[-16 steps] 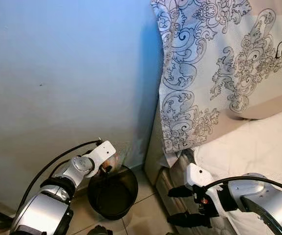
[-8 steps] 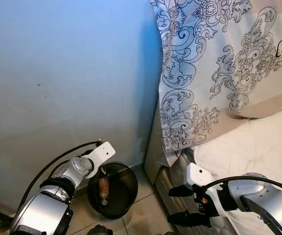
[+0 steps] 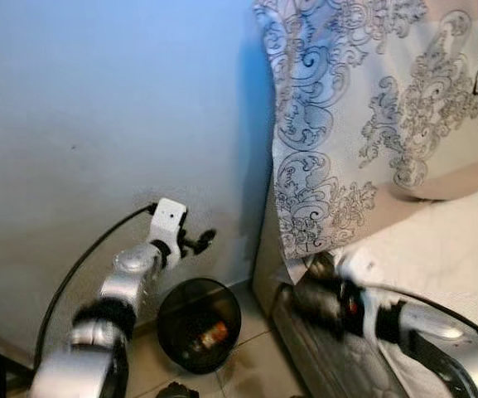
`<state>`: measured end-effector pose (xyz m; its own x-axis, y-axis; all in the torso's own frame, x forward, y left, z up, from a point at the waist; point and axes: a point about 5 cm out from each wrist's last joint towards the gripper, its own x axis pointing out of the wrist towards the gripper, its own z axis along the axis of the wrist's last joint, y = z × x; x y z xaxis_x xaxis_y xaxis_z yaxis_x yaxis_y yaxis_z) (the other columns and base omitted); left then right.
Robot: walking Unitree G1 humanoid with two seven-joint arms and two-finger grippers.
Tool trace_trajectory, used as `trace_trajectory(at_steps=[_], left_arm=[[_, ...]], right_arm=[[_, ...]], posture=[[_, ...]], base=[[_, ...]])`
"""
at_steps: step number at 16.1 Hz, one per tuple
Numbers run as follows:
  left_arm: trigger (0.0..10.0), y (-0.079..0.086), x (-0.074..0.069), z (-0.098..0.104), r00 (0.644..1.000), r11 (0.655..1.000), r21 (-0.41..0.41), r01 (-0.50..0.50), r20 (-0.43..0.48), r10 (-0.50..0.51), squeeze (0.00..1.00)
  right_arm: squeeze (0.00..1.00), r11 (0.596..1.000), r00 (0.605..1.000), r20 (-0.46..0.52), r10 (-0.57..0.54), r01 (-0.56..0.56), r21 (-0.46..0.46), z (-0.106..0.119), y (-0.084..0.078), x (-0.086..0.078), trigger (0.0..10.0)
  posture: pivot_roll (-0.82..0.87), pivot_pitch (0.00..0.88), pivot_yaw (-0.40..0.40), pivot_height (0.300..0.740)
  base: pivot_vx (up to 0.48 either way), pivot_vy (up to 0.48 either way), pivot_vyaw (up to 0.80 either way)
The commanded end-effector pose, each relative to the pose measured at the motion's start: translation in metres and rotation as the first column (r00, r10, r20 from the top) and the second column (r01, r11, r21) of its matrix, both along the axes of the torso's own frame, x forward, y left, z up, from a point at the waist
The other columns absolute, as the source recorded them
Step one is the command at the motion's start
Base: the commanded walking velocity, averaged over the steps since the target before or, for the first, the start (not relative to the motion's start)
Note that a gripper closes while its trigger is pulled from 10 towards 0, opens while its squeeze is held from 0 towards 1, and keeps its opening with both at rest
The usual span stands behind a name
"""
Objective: Clean up the room
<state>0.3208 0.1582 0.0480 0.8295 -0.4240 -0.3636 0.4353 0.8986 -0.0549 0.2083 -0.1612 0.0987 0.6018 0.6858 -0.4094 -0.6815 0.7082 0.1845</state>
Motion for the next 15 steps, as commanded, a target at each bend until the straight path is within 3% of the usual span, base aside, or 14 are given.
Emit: trace_trajectory(at_steps=[1,3,6,10,12,15], left_arm=[[10.0,0.001,-0.002,0.013,0.998,0.999,-0.030,-0.015,0.054,0.016,0.00],[10.0,-0.002,-0.011,0.037,0.982,0.997,-0.043,-0.062,0.174,0.069,0.00],[10.0,-0.006,-0.031,0.055,0.972,0.999,-0.021,-0.047,0.229,0.051,0.00],[10.0,0.002,-0.063,0.055,0.961,0.980,-0.040,-0.196,0.190,0.200,0.00],[10.0,0.004,-0.077,0.052,0.961,0.976,-0.006,-0.220,0.171,0.217,0.00],[10.0,0.009,-0.079,0.063,0.948,0.965,-0.019,-0.260,0.184,0.259,0.00]], right_arm=[[0.00,0.988,0.986,0.054,-0.157,0.156,0.017,0.003,-0.010,0.010,10.0],[0.00,0.934,0.930,0.098,-0.355,0.347,0.089,0.005,-0.014,0.025,10.0],[0.00,0.880,0.875,0.109,-0.471,0.456,0.134,0.006,-0.012,0.030,10.0],[0.00,0.812,0.809,0.094,-0.581,0.569,0.126,-0.004,-0.010,0.028,10.0],[0.00,0.784,0.777,0.102,-0.621,0.613,0.099,-0.008,-0.012,0.028,10.0],[0.00,0.764,0.759,0.084,-0.645,0.638,0.101,-0.010,-0.015,0.030,10.0]], posture=[[-0.10,0.000,0.041,0.740],[-0.07,0.000,0.055,0.740],[-0.04,0.000,0.060,0.740],[-0.03,0.000,0.056,0.740],[-0.02,0.000,0.050,0.740],[0.00,0.000,0.034,0.740]], base=[[0.000,0.000,0.00],[0.000,0.000,0.00],[0.000,0.000,0.00],[0.000,0.000,-0.60],[0.000,0.000,-0.78],[0.000,0.000,-0.77]])
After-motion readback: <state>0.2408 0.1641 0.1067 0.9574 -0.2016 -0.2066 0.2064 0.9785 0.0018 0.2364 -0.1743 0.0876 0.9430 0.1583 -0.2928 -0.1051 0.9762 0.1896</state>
